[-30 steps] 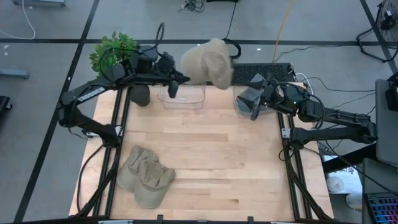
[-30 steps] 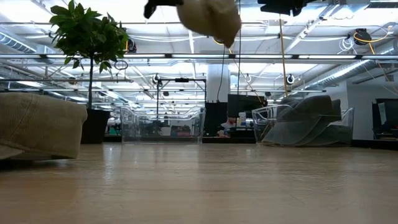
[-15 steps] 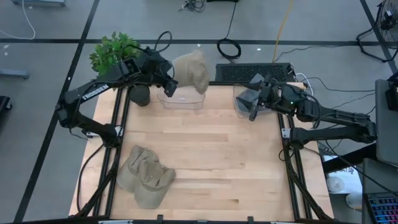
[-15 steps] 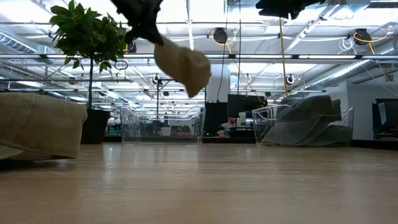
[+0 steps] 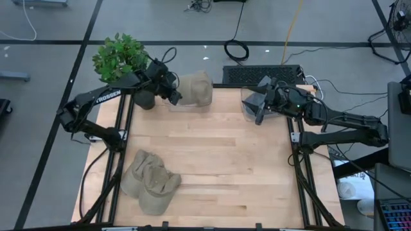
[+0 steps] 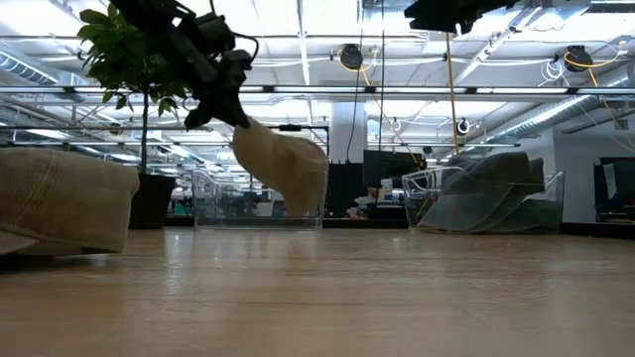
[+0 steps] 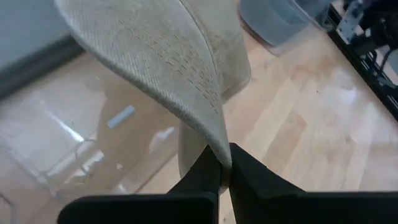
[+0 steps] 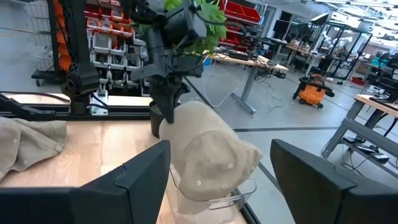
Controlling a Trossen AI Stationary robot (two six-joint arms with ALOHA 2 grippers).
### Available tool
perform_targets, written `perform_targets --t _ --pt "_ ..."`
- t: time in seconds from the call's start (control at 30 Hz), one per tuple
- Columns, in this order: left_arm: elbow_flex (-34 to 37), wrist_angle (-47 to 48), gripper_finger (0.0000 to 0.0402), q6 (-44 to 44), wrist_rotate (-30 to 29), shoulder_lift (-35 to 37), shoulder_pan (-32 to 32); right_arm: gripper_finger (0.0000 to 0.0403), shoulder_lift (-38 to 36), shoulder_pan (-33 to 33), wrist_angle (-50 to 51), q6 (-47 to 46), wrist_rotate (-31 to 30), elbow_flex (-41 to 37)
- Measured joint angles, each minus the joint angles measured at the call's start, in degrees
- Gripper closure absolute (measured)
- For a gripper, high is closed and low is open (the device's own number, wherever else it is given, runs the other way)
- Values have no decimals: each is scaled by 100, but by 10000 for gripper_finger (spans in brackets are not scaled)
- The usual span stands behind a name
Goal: Pick & Place hat
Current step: Put the right brown cap into the left transparent bin
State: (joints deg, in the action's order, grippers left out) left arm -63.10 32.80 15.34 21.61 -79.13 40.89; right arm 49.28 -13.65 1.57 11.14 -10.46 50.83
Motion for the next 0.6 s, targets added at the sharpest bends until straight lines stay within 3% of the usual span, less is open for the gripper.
perform_targets --t 0.17,0.6 --pt "141 36 392 42 293 0 127 140 0 0 -6 0 0 0" --pt "154 40 392 429 -117 -440 301 140 0 -2 -6 2 0 -2"
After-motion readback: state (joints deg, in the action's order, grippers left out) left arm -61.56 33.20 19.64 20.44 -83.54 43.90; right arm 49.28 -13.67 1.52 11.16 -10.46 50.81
